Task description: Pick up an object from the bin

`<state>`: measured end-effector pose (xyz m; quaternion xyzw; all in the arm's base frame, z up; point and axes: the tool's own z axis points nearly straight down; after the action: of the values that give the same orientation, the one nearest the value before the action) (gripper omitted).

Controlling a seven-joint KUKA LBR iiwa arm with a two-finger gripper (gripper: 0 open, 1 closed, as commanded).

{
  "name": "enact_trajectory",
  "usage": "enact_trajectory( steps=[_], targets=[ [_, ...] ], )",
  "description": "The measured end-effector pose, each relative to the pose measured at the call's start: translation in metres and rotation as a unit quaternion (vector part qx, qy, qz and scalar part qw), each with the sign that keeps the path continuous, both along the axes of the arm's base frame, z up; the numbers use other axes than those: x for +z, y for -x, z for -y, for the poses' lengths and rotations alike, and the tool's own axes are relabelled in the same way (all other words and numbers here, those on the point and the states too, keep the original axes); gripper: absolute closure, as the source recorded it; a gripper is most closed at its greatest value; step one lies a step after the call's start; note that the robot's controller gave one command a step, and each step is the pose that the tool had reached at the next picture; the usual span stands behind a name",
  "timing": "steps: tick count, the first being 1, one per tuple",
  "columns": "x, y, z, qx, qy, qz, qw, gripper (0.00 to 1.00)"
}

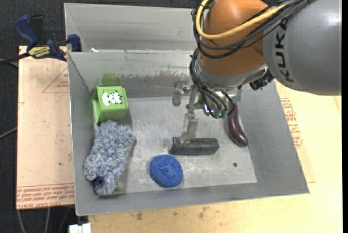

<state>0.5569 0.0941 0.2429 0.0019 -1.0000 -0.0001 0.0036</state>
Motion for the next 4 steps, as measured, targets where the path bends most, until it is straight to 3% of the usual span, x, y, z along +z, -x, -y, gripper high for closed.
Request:
enact_trajectory(
  steps=[1, 2, 3, 4],
  targets=[
    [0.005, -0.001, 0.001, -0.001, -0.001, 0.0041, 1.0, 0.0],
    [-0.026, 0.003, 0.005, 0.028, -0.001, 0.0076, 0.9996, 0.0],
    [-0.08, 0.019, 0.024, 0.114, -0.001, 0.0048, 0.9934, 0.0],
    [-0.126, 0.008, 0.044, 0.162, -0.001, 0.005, 0.9868, 0.0]
  ],
)
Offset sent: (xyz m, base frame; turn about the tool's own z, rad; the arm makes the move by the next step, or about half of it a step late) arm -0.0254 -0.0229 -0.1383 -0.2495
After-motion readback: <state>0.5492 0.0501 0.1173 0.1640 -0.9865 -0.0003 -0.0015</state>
